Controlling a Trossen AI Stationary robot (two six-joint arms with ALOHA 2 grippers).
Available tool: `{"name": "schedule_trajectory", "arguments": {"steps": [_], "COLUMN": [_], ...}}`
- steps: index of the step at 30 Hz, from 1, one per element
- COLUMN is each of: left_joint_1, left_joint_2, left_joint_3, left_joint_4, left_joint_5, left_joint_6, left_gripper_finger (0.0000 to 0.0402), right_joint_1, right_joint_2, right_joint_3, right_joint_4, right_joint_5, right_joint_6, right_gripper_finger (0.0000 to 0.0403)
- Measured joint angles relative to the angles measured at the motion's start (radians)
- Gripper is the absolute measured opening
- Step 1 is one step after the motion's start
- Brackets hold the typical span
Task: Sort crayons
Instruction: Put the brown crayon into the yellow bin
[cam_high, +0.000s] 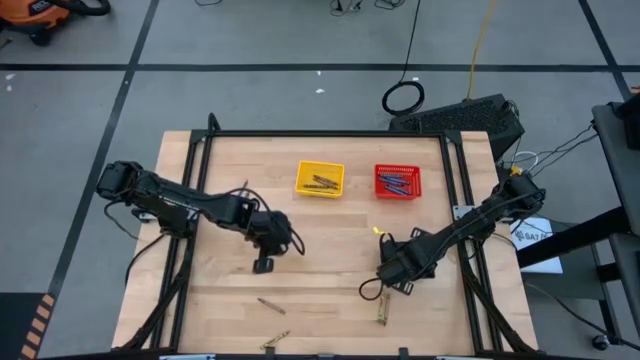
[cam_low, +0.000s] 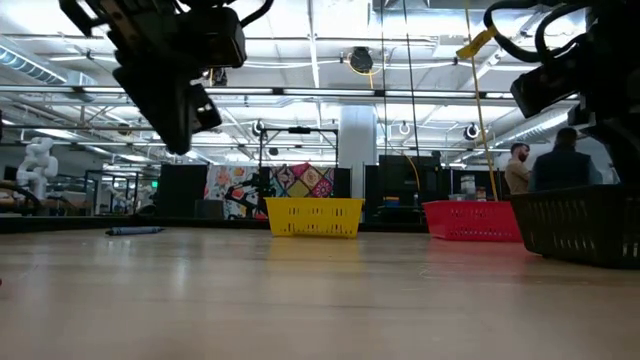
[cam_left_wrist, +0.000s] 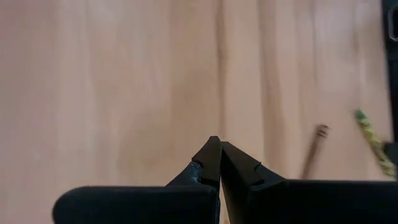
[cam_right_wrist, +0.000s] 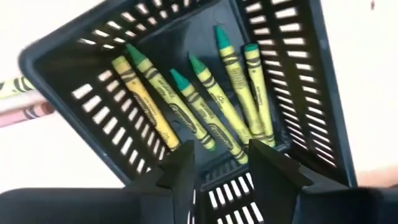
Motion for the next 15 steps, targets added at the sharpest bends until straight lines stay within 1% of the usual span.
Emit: {"name": "schedule_trajectory", "arguments": {"steps": [3,5,10,12,15], "left_joint_1": [-0.014,-0.020,-0.020,-0.020,-0.019], "left_joint_2": [0.000,0.000,0.000,0.000,0.000], "left_joint_3": [0.000,0.000,0.000,0.000,0.000], "left_joint_4": [-0.030,-0.046,-0.052,-0.053,-0.070], "left_joint_5": [0.033,0.038,0.046,0.097,0.159], "left_joint_6": [-0.034,-0.058,-0.057,-0.054,-0.054], "left_gripper_finger": [0.0012,0.0012,0.0012,0.0015,0.0033], "right_joint_1": [0.000,0.000,0.000,0.000,0.000], "right_joint_2": [0.000,0.000,0.000,0.000,0.000], "right_joint_3": [0.000,0.001,0.036,0.058,0.090], "right_joint_4": [-0.013,-0.013,-0.011,-0.012,-0.011], "right_joint_5": [0.000,0.000,0.012,0.040,0.084], "right_joint_6": [0.002,0.002,0.002,0.001,-0.003], "right_gripper_finger": [0.0141,0.0143,0.0144,0.0144,0.0144]}}
